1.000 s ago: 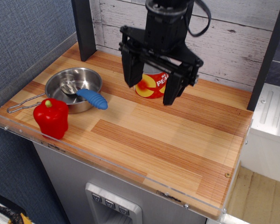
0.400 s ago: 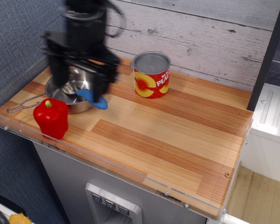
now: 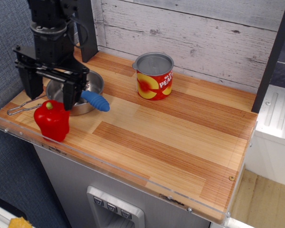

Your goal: Move the red pepper to the right side of the table

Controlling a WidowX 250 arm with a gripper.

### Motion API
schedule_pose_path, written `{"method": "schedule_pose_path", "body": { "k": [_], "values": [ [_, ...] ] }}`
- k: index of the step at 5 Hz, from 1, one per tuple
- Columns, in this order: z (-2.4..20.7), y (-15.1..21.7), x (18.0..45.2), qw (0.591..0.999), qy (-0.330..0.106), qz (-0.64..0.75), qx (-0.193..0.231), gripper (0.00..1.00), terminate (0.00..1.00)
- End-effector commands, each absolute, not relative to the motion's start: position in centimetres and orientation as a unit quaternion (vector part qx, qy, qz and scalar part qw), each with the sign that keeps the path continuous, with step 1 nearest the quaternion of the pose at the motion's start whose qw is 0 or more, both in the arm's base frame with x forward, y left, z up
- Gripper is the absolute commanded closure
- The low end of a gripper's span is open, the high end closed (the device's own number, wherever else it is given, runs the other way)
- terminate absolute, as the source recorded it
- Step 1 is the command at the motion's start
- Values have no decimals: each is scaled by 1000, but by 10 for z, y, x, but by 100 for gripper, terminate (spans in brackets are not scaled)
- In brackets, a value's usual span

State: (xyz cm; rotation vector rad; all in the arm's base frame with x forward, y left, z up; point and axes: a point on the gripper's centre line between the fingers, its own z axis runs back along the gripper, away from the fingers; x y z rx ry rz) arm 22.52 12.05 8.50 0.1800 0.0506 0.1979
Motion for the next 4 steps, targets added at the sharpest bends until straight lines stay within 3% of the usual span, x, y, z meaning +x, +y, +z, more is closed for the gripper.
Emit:
{"method": "schedule_pose_path", "body": {
  "k": [1,4],
  "values": [
    [90,137,216,989,8,119,93,0,0],
    [75,133,219,992,5,98,75,0,0]
  ]
}}
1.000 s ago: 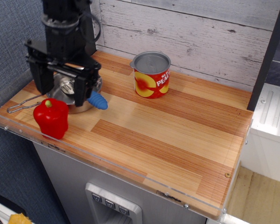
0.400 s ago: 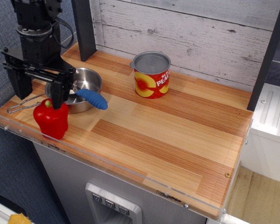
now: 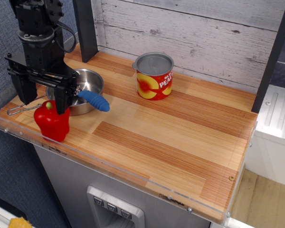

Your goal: Move the red pepper to the right side of the table

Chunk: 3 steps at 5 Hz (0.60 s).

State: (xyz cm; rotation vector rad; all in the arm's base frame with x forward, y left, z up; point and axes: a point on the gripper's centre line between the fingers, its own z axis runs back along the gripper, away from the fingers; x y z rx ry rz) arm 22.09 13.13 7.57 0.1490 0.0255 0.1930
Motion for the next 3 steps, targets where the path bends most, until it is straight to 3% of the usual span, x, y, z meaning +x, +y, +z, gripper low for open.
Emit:
{"method": "schedule_pose_path", "body": {
  "k": [1,2,3],
  "values": [
    [70,134,222,992,14,102,77,0,0],
    [64,134,222,992,20,103,76,100,0],
    [65,134,221,992,14,107,72,100,0]
  ]
}}
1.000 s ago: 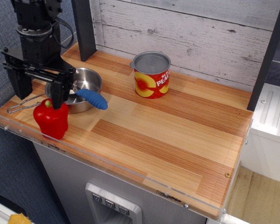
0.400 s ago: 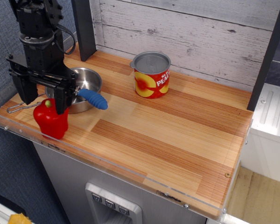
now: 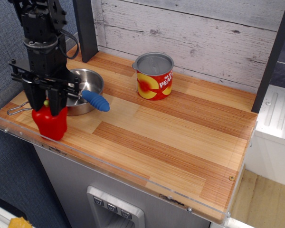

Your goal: Move the red pepper to the right side of the table

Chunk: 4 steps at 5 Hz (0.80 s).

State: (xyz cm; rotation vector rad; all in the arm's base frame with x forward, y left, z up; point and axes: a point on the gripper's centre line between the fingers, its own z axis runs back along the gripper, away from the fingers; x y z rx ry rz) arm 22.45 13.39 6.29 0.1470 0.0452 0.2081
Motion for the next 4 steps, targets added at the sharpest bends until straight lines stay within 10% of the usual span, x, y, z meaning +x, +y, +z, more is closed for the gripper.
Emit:
{"method": "schedule_pose_path", "body": {
  "k": [1,4],
  "values": [
    [66,134,220,992,12,107,68,100,0],
    [90,82,229,995,19,83,44,100,0]
  ]
}}
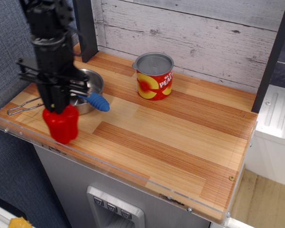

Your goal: Move the red pepper to the right side of the table

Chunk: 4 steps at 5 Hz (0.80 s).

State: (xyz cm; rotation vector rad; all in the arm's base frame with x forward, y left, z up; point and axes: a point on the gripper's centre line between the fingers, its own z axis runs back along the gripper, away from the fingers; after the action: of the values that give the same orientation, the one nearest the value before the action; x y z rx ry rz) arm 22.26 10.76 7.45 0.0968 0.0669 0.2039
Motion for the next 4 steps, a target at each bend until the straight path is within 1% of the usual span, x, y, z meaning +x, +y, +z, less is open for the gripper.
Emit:
{"method": "schedule_pose_path", "body": {
  "k": [1,2,3,4],
  "values": [
    [99,51,234,997,4,55,49,100,0],
    [102,17,243,999,-7,10,44,100,0],
    [99,-12,255,999,-21,-32,32,100,0],
    [93,-45,271,997,-37,-65,29,100,0]
  ]
}}
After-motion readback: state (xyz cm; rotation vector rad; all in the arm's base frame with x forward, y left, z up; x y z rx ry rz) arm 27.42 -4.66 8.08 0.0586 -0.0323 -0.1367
